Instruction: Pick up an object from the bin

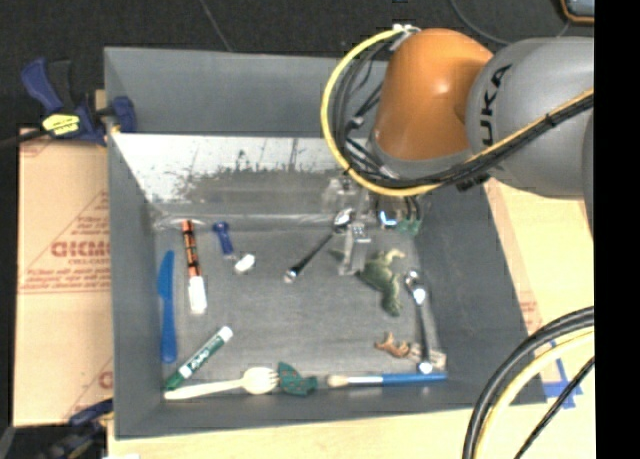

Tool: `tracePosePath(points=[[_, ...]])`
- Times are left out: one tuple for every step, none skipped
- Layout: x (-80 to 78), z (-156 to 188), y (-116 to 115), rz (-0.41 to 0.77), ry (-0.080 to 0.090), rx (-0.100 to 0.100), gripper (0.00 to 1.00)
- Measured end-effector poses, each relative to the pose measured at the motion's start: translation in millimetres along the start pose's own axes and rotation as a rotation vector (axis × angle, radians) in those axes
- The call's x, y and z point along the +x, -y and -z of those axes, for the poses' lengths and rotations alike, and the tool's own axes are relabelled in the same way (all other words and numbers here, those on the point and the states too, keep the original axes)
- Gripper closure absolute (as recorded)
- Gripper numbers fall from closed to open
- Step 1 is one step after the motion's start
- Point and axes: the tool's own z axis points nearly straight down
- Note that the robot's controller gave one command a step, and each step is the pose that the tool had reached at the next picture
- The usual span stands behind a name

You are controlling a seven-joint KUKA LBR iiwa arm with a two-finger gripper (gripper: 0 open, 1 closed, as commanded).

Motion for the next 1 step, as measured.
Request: tracePosePath(points=[[-1.5,5.0,-0.2,0.0,0.008,-0.001,0.0]])
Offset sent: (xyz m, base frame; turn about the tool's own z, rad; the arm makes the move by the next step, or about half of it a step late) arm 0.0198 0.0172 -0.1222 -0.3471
